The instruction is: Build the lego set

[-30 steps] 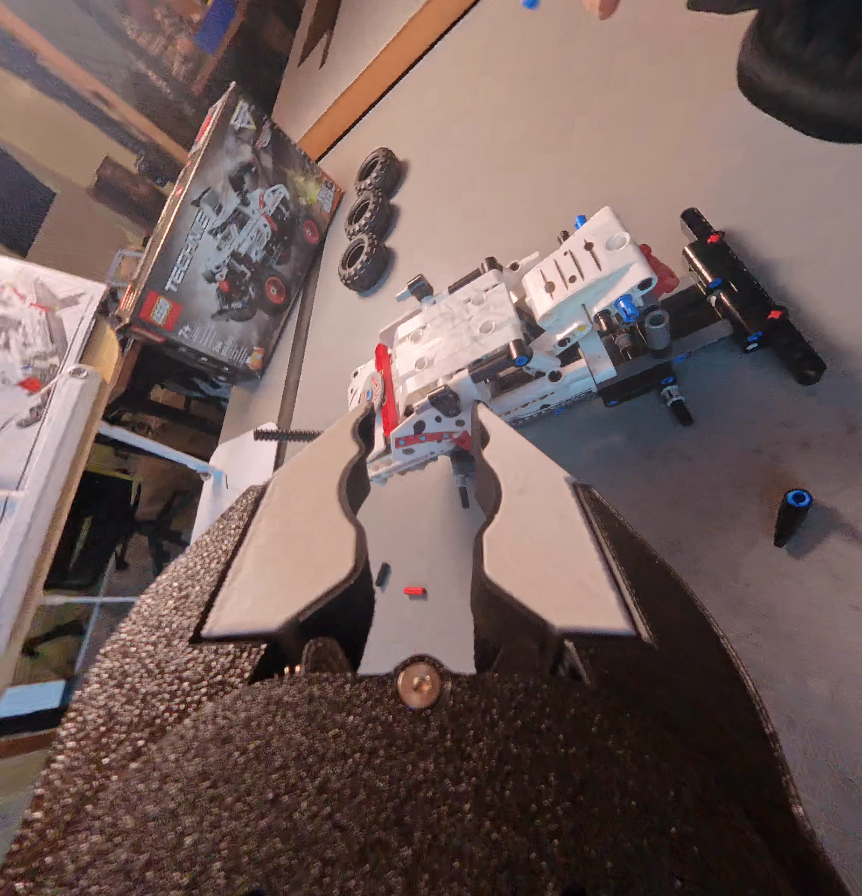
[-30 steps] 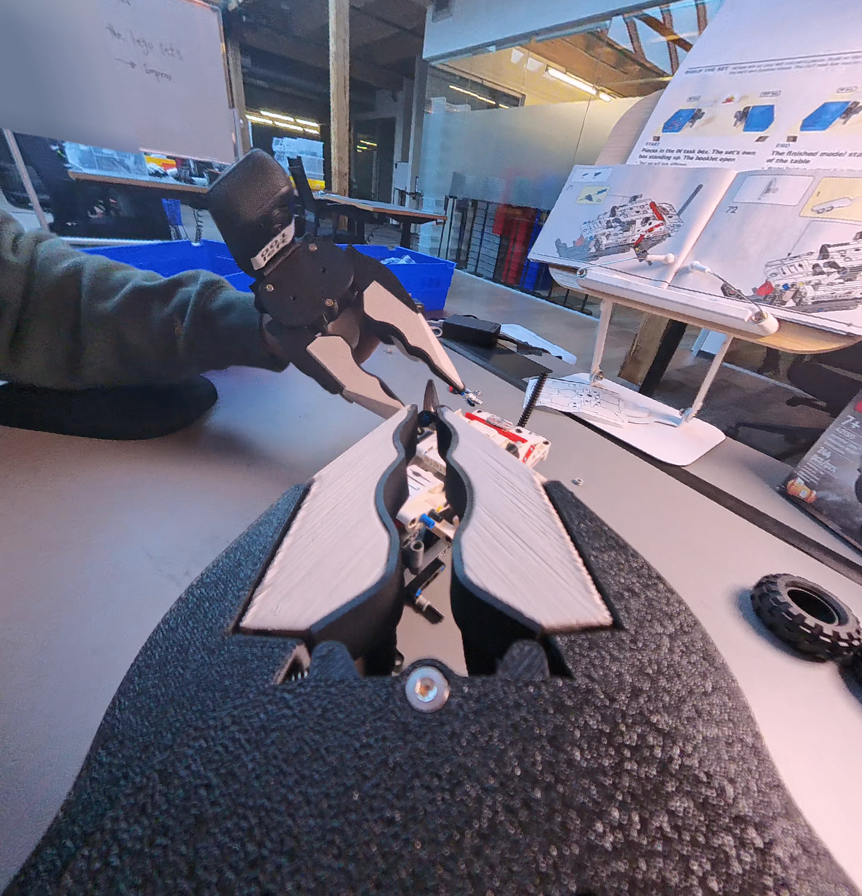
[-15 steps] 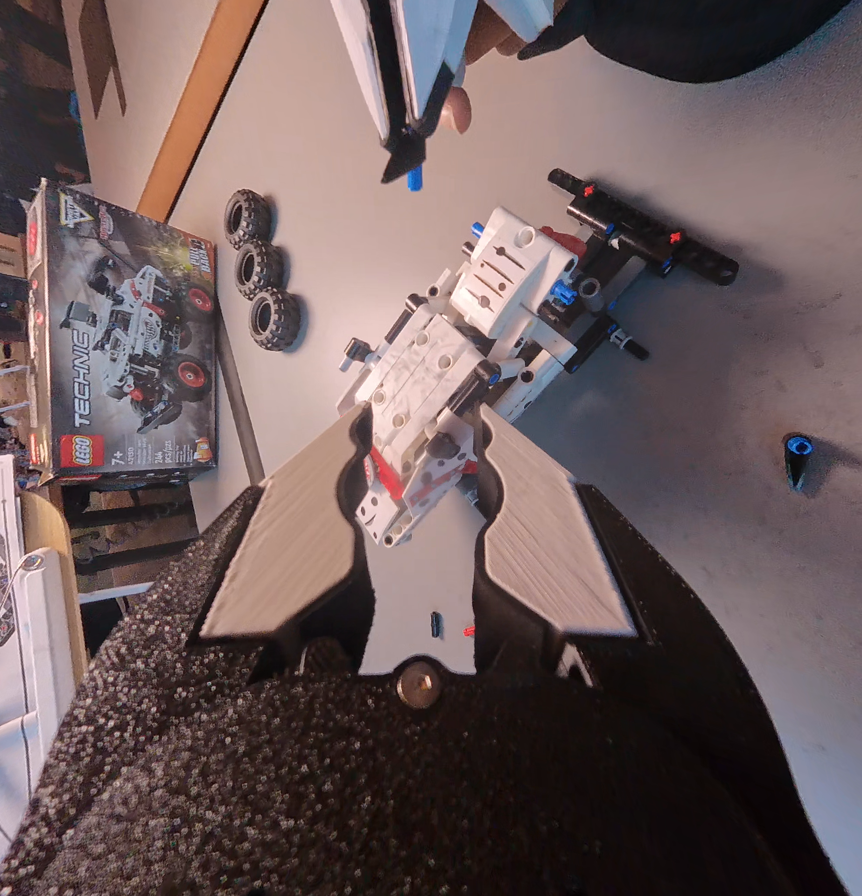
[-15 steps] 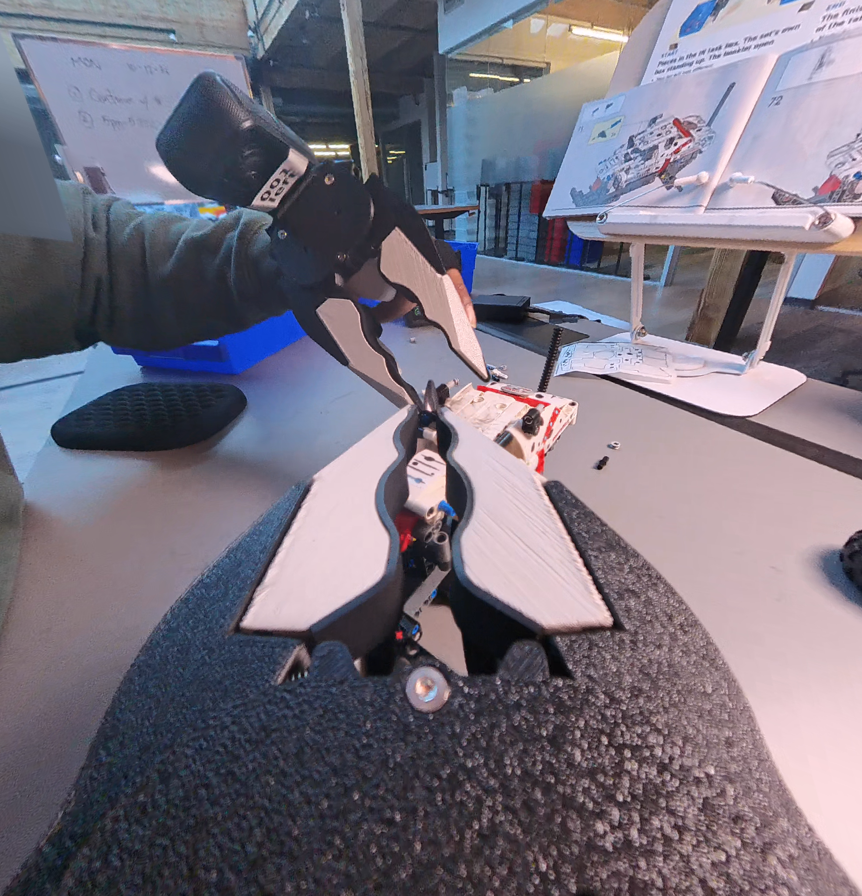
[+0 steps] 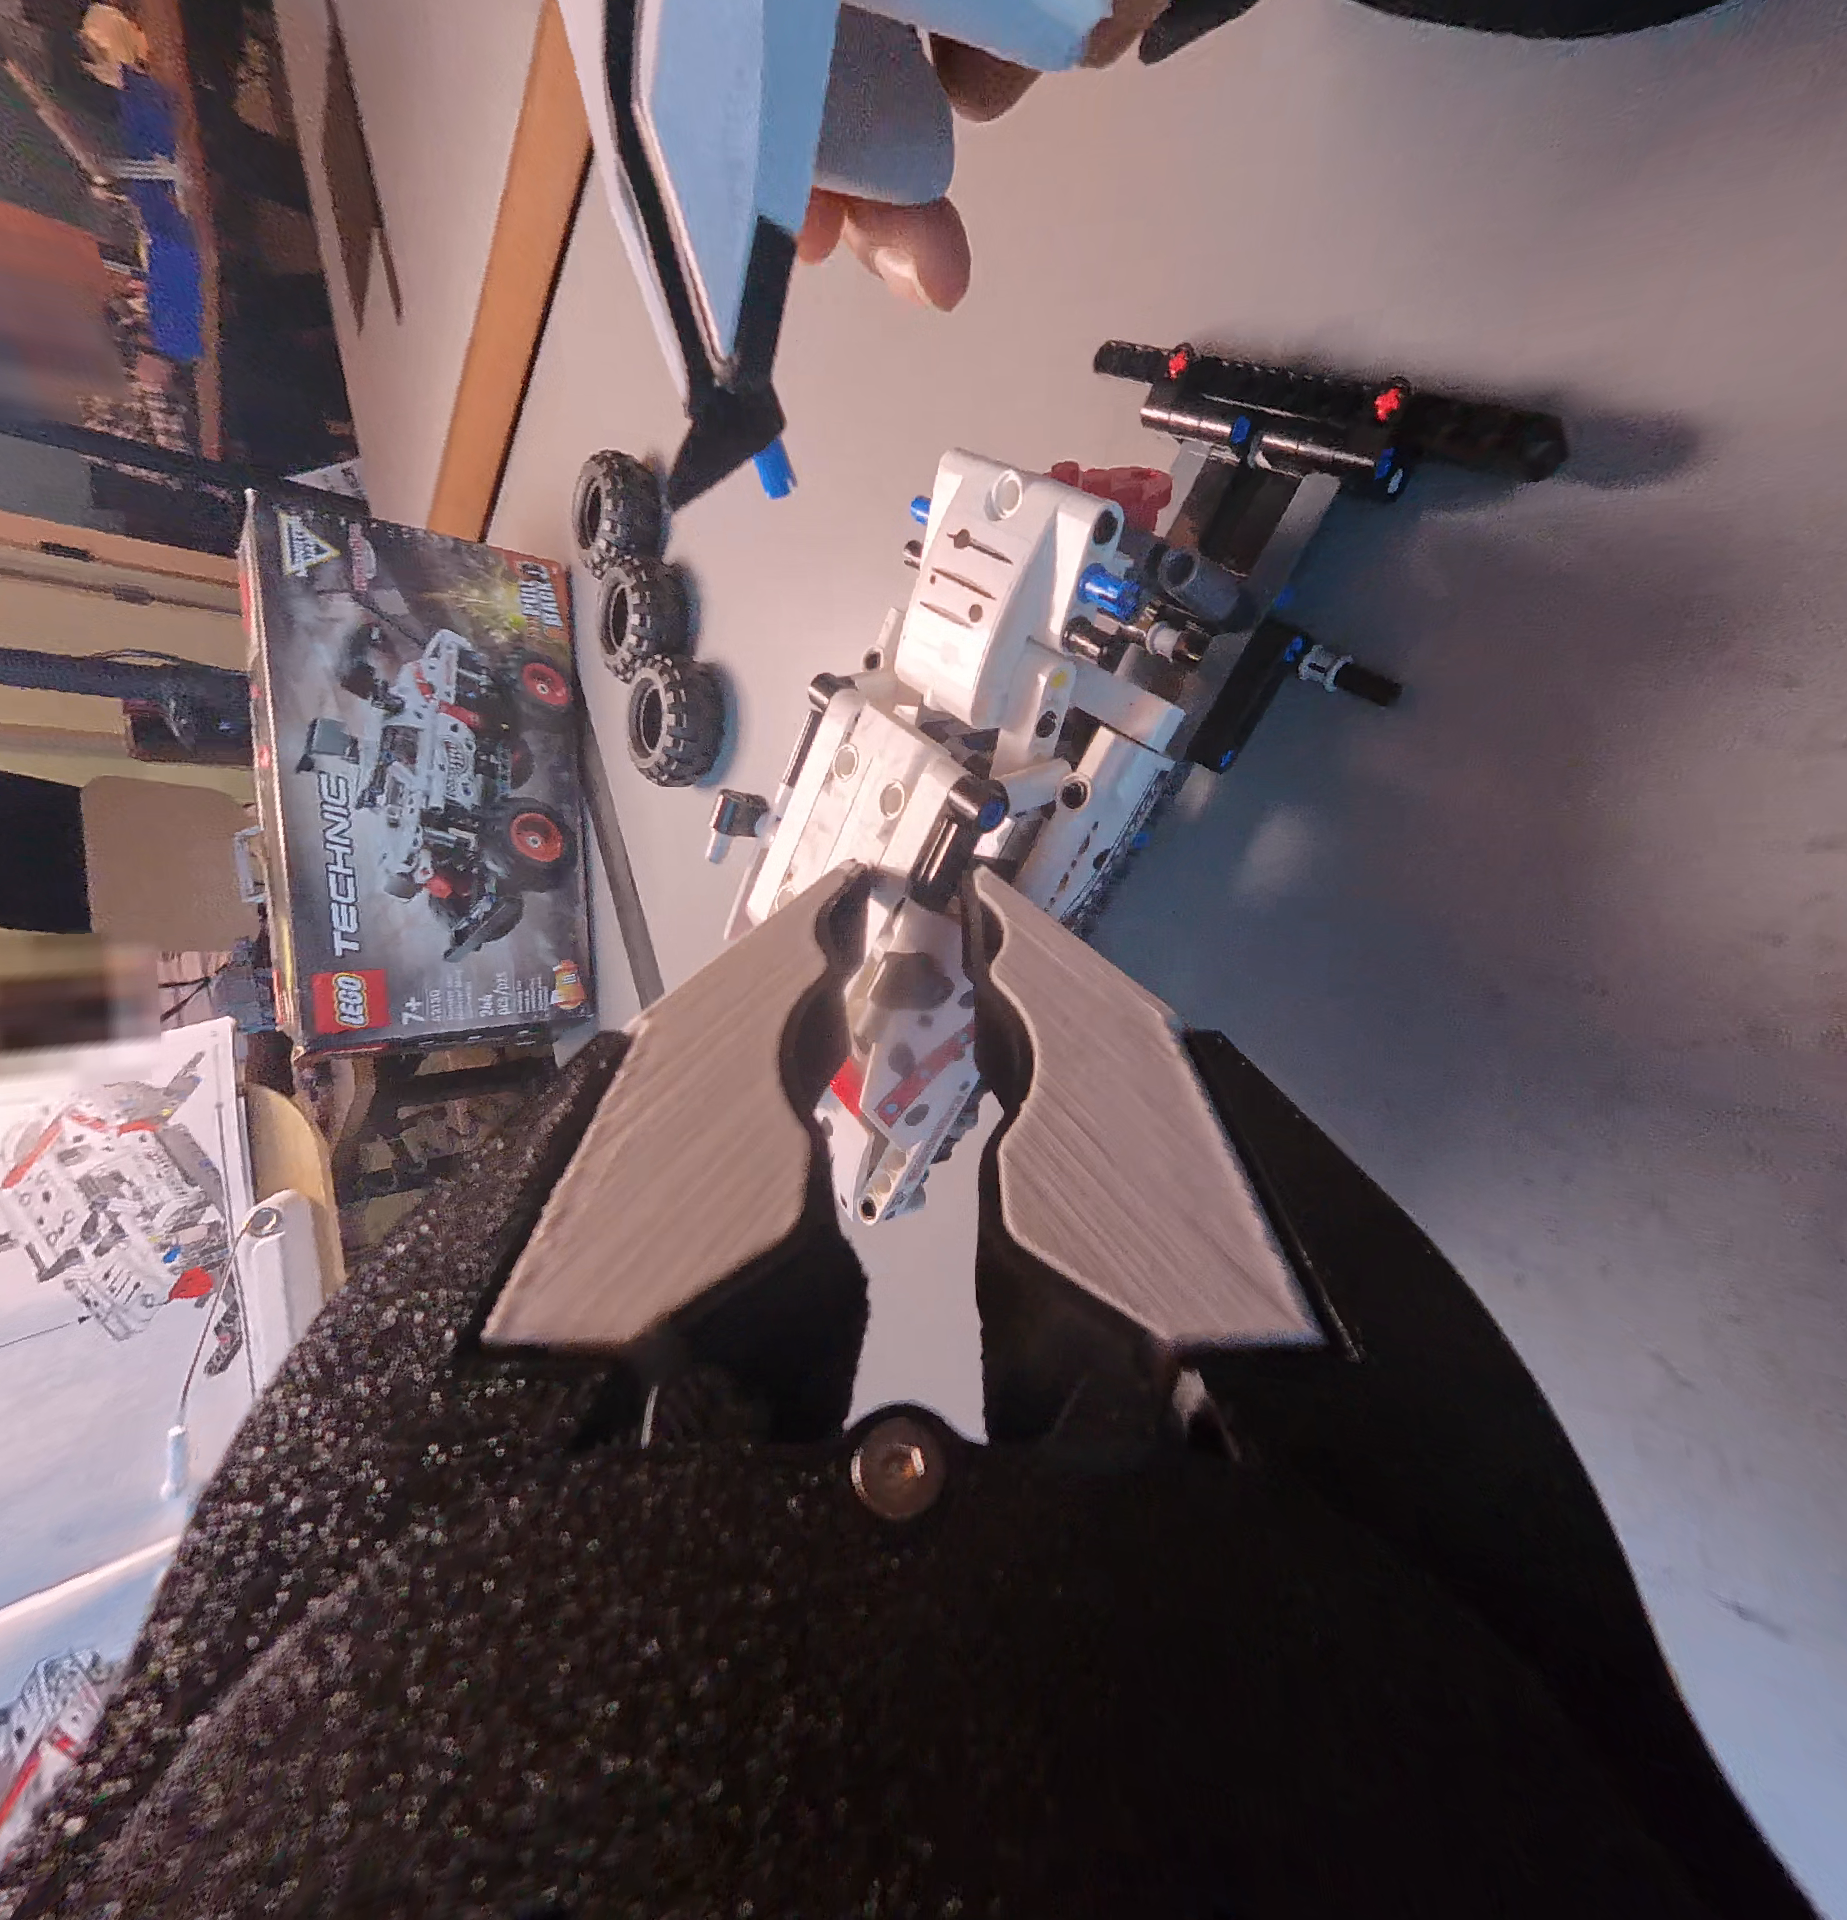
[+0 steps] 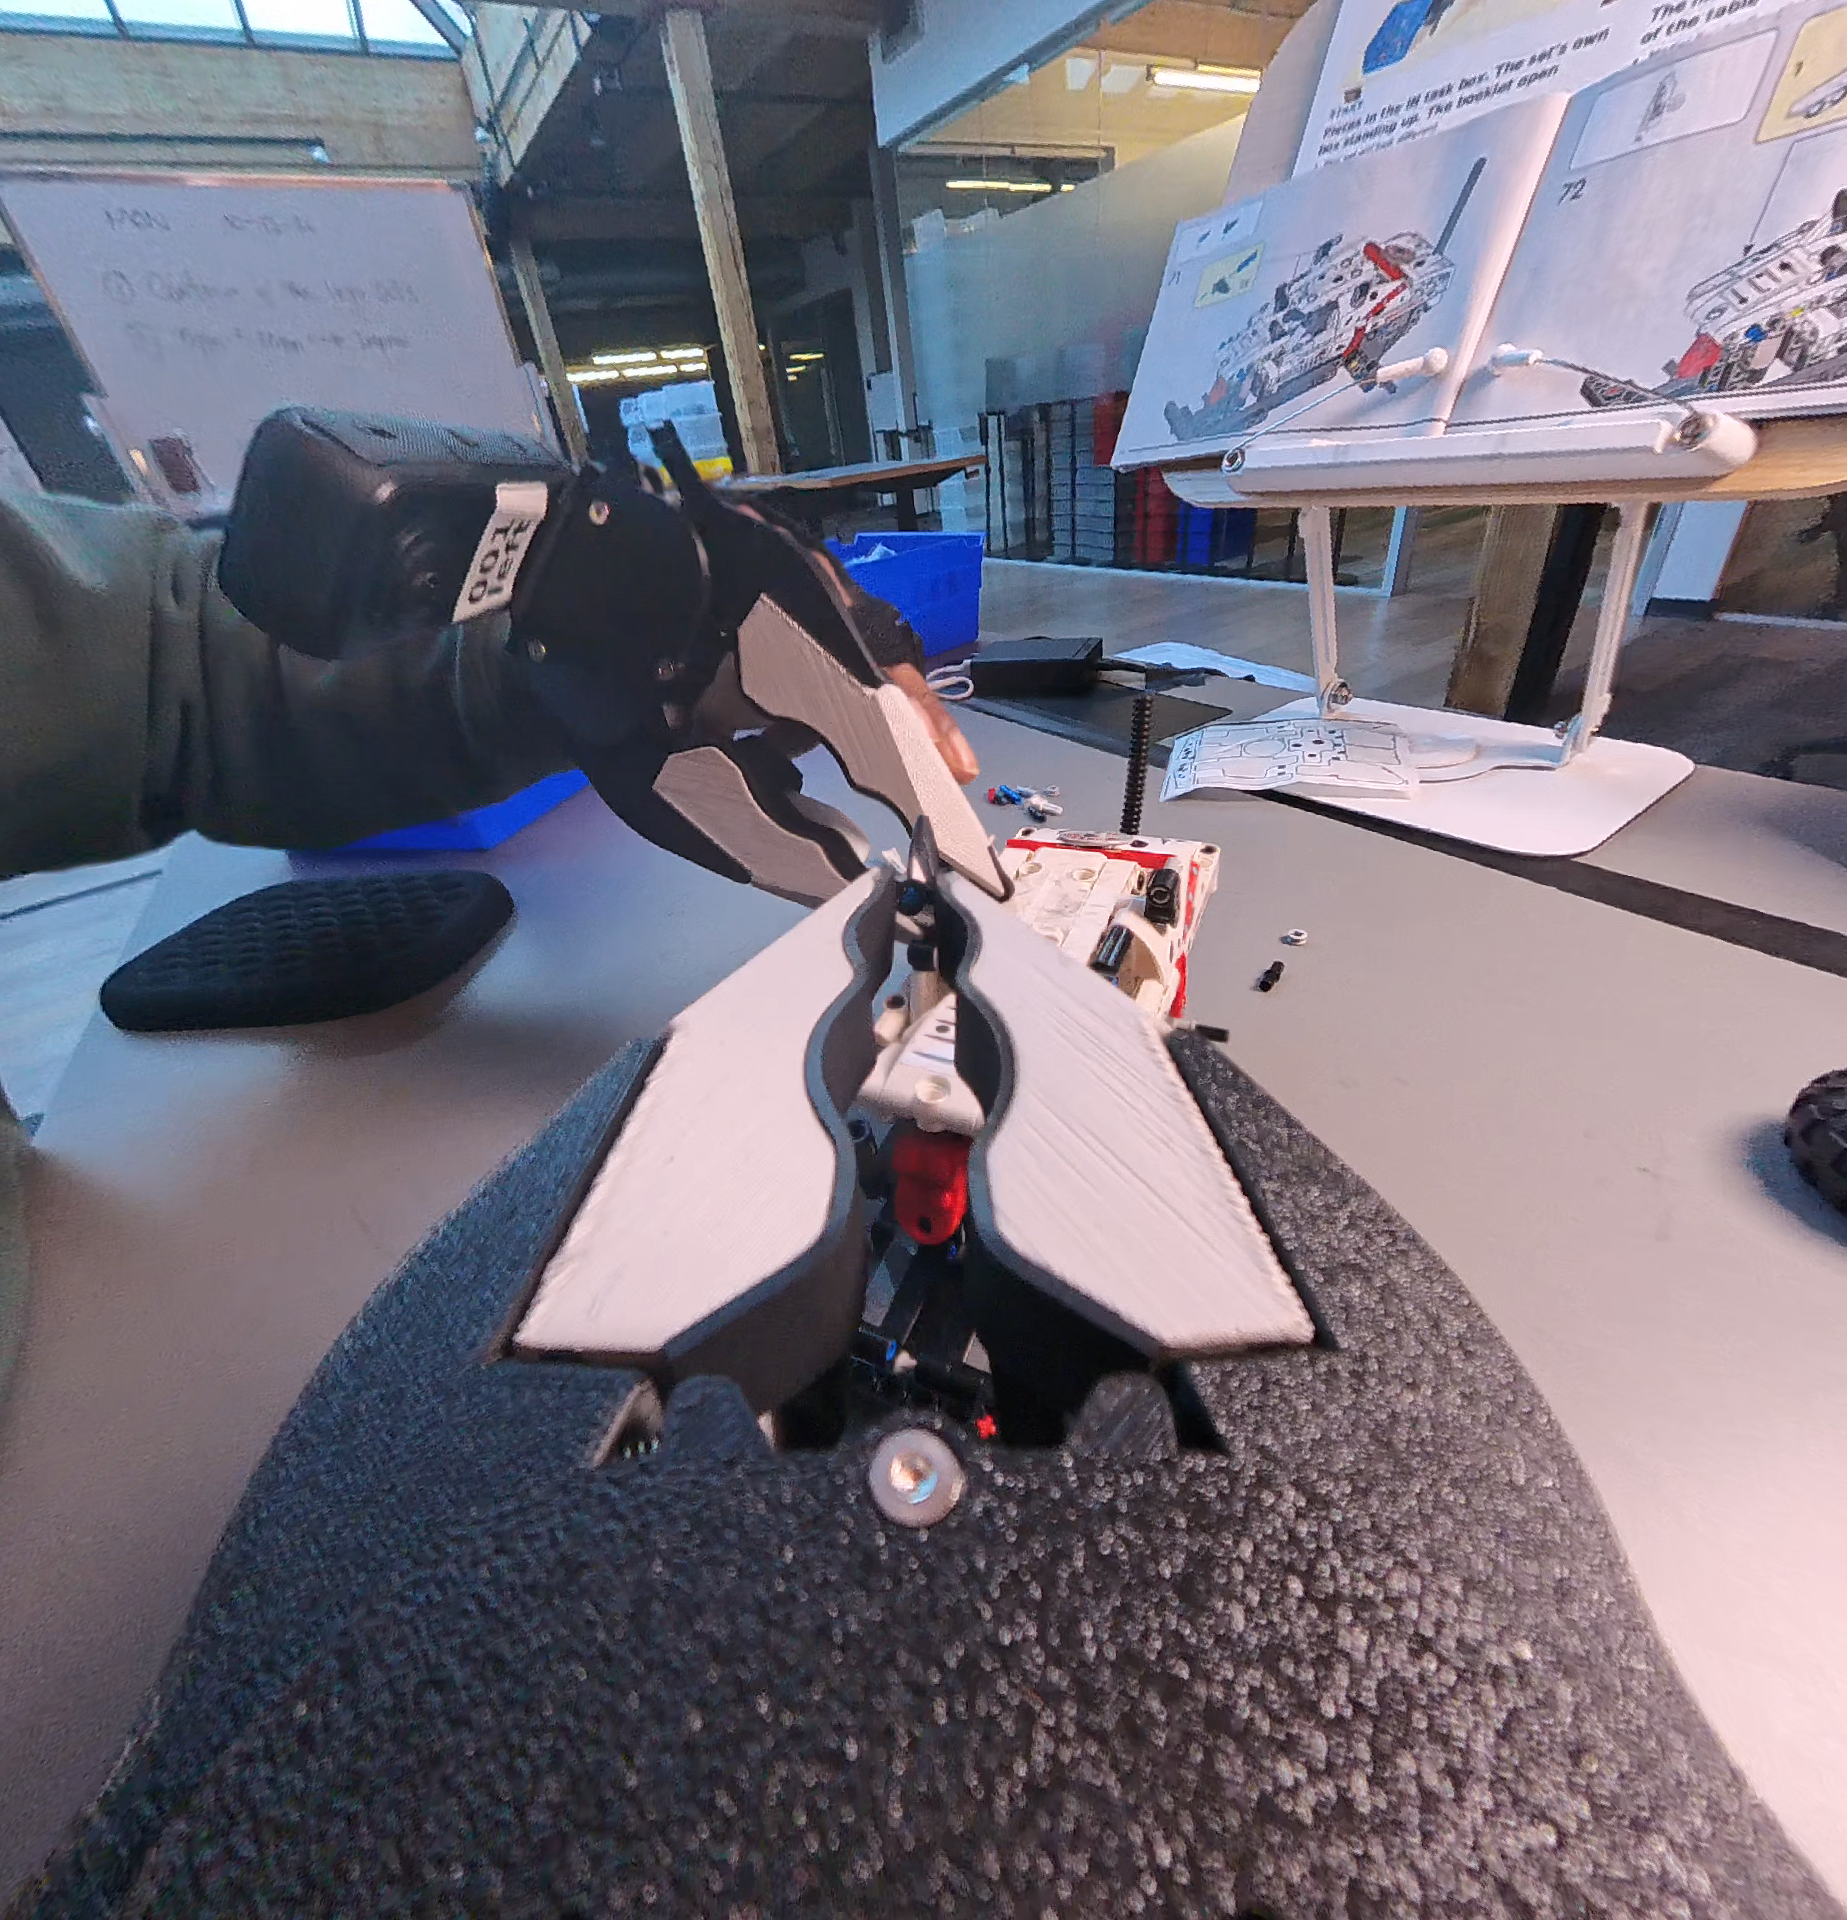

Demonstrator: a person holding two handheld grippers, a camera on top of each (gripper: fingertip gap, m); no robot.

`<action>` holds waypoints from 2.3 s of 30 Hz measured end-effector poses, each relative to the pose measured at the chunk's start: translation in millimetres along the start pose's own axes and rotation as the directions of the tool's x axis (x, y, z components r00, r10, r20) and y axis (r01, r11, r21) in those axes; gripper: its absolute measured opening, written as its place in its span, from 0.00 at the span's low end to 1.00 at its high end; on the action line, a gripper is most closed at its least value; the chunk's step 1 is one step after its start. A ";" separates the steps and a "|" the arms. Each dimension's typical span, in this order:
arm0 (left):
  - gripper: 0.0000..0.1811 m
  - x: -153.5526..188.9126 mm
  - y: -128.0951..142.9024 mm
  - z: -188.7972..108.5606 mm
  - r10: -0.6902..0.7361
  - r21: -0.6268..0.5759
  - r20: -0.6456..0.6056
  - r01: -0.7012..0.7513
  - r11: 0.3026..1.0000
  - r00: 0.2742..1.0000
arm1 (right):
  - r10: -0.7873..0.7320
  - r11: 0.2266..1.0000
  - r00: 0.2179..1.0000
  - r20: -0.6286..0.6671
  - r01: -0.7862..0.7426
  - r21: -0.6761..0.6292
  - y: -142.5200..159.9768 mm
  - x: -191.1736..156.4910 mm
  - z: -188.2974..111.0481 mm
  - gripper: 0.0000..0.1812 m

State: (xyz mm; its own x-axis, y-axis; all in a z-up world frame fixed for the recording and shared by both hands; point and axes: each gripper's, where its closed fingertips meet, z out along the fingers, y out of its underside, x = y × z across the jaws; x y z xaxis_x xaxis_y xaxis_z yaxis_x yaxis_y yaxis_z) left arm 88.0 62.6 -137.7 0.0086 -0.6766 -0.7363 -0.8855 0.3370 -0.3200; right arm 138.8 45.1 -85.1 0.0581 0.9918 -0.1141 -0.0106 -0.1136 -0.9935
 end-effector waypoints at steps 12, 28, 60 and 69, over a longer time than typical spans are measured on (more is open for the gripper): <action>0.03 -0.7 0.2 -51.1 -0.658 0.332 -0.062 0.637 0.695 0.750 | 0.066 0.979 0.997 -0.045 -0.056 0.198 -44.6 16.0 -29.5 0.03; 0.05 32.0 10.8 -81.8 -0.880 0.380 -0.216 0.867 0.323 0.423 | -0.155 0.988 0.972 0.175 0.151 0.038 -72.0 -38.8 15.4 0.04; 0.04 50.8 -18.9 -92.8 -0.784 0.415 -0.354 0.837 0.357 0.510 | 0.263 0.736 0.697 0.667 0.303 -0.606 7.4 -97.3 70.6 0.03; 0.04 45.7 -13.9 -91.1 -0.820 0.375 -0.442 0.905 0.200 0.364 | 0.390 0.757 0.690 0.610 0.136 -0.639 7.1 -88.6 75.0 0.03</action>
State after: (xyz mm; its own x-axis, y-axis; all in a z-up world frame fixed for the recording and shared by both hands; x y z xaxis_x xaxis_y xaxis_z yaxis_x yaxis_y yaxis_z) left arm 58.4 -32.6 -112.6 0.5237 -0.8120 0.2577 0.0045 -0.2999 -0.9540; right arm 58.7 -39.2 -81.8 -0.5727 0.6760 -0.4637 0.6374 0.0115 -0.7704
